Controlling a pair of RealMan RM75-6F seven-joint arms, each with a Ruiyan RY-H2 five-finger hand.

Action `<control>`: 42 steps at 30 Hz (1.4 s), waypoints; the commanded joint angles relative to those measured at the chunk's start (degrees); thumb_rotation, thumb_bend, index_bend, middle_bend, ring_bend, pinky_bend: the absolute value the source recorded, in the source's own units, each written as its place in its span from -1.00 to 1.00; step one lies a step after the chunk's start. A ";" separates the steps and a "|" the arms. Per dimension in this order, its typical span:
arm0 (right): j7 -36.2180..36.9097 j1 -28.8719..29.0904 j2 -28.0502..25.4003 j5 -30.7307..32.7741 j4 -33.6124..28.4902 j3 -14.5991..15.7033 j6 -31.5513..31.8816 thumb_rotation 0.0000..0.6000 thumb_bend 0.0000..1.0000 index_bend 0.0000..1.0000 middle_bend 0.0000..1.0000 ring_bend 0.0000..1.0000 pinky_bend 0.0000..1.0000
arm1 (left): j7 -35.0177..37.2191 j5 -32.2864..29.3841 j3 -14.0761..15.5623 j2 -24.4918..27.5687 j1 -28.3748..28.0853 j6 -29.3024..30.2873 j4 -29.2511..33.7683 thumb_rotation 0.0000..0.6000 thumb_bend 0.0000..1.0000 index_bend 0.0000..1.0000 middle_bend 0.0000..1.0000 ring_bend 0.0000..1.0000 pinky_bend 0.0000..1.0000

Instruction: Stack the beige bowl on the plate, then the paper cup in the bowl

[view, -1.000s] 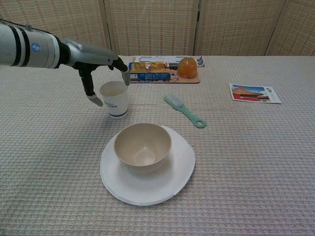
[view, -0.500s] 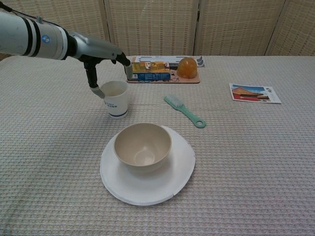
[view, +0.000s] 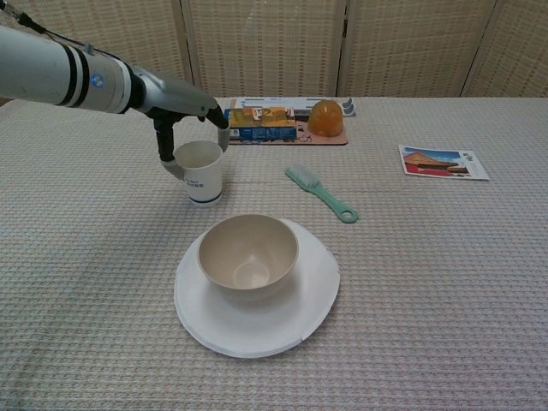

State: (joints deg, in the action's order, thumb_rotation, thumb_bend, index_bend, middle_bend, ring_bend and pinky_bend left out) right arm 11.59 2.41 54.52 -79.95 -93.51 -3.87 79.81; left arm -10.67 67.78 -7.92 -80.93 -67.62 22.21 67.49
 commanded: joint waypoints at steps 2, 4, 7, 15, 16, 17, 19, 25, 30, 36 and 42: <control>-0.21 0.09 0.06 -0.01 -0.04 0.02 -0.21 1.00 -0.71 -1.00 -1.00 -1.00 -1.00 | 0.51 0.52 0.47 -0.30 -0.15 0.34 -0.86 1.00 -0.60 -0.34 -0.58 -1.00 -0.66; -0.23 0.19 0.08 -0.02 -0.04 0.02 -0.42 1.00 -0.71 -1.00 -1.00 -1.00 -1.00 | 0.70 0.79 0.81 -0.29 -0.14 0.48 -1.18 1.00 -0.60 -0.32 -0.58 -0.99 -0.66; -0.25 0.29 0.14 0.11 0.04 -0.06 -0.61 1.00 -0.71 -1.00 -1.00 -1.00 -1.00 | 0.77 1.09 1.26 -0.32 -0.12 0.84 -1.61 1.00 -0.60 -0.29 -0.58 -1.00 -0.66; -0.06 0.39 0.17 -0.04 0.10 -0.08 -0.78 1.00 -0.71 -1.00 -1.00 -1.00 -1.00 | 0.70 1.44 2.15 -0.19 0.15 1.96 -0.92 1.00 -0.60 -0.18 -0.58 -1.00 -0.66; 0.08 0.44 0.14 -0.06 0.13 -0.06 -0.90 1.00 -0.71 -1.00 -1.00 -1.00 -1.00 | 0.58 1.33 2.11 0.06 0.14 2.25 -0.31 1.00 -0.60 -0.17 -0.58 -1.00 -0.66; 0.22 0.49 0.11 -0.09 0.16 -0.04 -1.05 1.00 -0.71 -1.00 -1.00 -1.00 -1.00 | 0.46 1.16 2.03 0.34 0.13 2.51 0.28 1.00 -0.60 -0.16 -0.58 -1.00 -0.66; 0.66 0.63 0.00 -0.28 0.25 0.04 -1.39 1.00 -0.71 -1.00 -1.00 -1.00 -1.00 | -0.20 0.57 1.86 1.29 0.12 3.32 2.02 1.00 -0.60 -0.15 -0.58 -1.00 -0.66; 2.44 0.77 -0.44 -1.65 0.51 0.53 -1.69 1.00 -0.71 -1.00 -1.00 -1.00 -1.00 | -6.20 -4.55 2.04 6.17 0.03 6.89 9.80 1.00 -0.60 -0.12 -0.58 -1.00 -0.66; 3.50 0.68 -0.71 -2.73 0.45 0.92 -1.39 1.00 -0.71 -1.00 -1.00 -1.00 -1.00 | -13.70 -13.04 2.90 10.77 -1.02 11.17 19.15 1.00 -0.60 -0.11 -0.58 -1.00 -0.66; 4.80 0.91 -1.17 -4.45 0.27 1.69 -1.71 1.00 -0.71 -1.00 -1.00 -1.00 -1.00 | -23.86 -24.05 4.91 16.44 -3.00 20.15 33.41 1.00 -0.60 -0.09 -0.58 -1.00 -0.66; 6.29 0.92 -1.52 -6.55 0.28 2.37 -1.03 1.00 -0.71 -1.00 -1.00 -1.00 -1.00 | -32.59 -33.30 5.72 19.42 -5.59 29.52 44.97 1.00 -0.60 -0.08 -0.58 -1.00 -0.66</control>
State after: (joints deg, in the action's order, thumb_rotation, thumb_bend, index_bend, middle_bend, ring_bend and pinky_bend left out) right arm 17.47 3.34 53.10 -86.01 -93.26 -1.70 78.54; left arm -38.60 39.20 -3.02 -63.74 -71.37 46.86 107.31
